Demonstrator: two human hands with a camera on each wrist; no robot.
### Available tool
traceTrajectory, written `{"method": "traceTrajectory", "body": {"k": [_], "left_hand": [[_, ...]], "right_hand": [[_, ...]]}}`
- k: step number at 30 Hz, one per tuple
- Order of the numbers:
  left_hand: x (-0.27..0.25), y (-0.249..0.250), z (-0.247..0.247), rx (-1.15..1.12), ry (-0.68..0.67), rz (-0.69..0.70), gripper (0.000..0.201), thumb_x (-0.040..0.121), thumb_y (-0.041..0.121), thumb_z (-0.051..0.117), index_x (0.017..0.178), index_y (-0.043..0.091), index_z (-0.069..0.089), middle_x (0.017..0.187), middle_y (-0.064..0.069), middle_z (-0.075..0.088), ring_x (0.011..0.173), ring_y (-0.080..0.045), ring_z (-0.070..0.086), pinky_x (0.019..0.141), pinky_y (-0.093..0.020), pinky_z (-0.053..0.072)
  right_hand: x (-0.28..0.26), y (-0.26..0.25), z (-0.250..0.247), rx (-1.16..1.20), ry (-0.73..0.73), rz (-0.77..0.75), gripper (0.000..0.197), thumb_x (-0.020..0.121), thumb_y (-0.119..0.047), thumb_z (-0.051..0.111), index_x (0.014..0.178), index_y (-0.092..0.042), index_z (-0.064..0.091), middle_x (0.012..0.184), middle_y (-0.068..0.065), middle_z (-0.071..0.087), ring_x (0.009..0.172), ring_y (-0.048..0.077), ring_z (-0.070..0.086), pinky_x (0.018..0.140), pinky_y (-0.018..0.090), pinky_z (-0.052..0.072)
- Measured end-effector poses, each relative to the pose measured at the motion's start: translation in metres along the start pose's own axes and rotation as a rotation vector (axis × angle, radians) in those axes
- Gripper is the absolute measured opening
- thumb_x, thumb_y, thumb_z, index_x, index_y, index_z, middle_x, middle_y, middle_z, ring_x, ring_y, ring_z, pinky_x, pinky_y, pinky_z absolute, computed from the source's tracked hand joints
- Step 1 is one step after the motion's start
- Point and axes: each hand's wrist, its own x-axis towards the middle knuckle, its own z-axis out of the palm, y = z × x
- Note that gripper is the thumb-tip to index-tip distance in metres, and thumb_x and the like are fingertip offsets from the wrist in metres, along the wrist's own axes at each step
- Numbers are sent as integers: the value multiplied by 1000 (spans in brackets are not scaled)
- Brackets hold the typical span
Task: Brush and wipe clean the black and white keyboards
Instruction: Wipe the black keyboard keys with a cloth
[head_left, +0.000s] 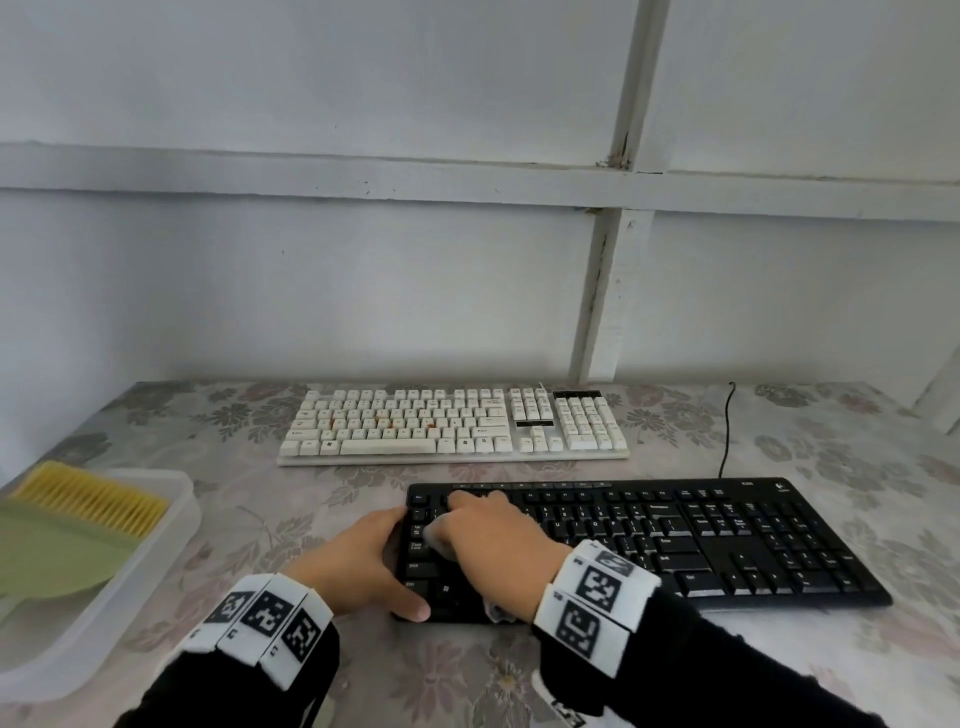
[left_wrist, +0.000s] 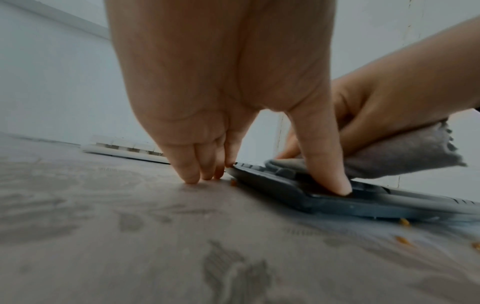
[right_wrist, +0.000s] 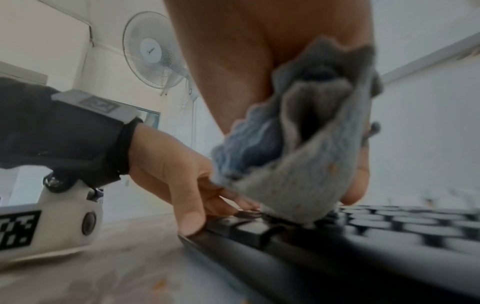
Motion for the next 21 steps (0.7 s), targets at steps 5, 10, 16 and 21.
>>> {"method": "traceTrajectory", "body": {"k": [5,10,16,21], "left_hand": [[-1,-1,1,-38,0,-20,68,65,3,79,100,41,36,98,30,42,88,12,45,70,-2,35],[-3,-1,-1,27,3,-93,97,61,15,84,139,29,29,128,15,42,116,-7,41,102,-25,34],[-5,1,-1,37,-11,-77,90,64,14,82,137,27,32,118,17,41,110,-5,42,95,-19,33],[-3,6,-1,25,-31,19,63,68,0,76,87,45,37,96,25,48,90,9,51,71,-2,41]], "right_hand": [[-21,44,8,37,38,39,40,67,15,44,61,-20,27,87,1,35,73,17,31,64,38,41],[-37,77,2,34,-22,148,28,49,8,31,58,-18,33,73,-5,28,61,14,31,60,33,37],[-20,64,-11,57,6,127,23,84,-3,48,65,-13,40,78,-3,38,57,11,36,52,17,31],[11,-3,-5,59,-2,-57,15,89,-4,44,81,-9,56,93,7,38,80,23,38,67,36,38]]}}
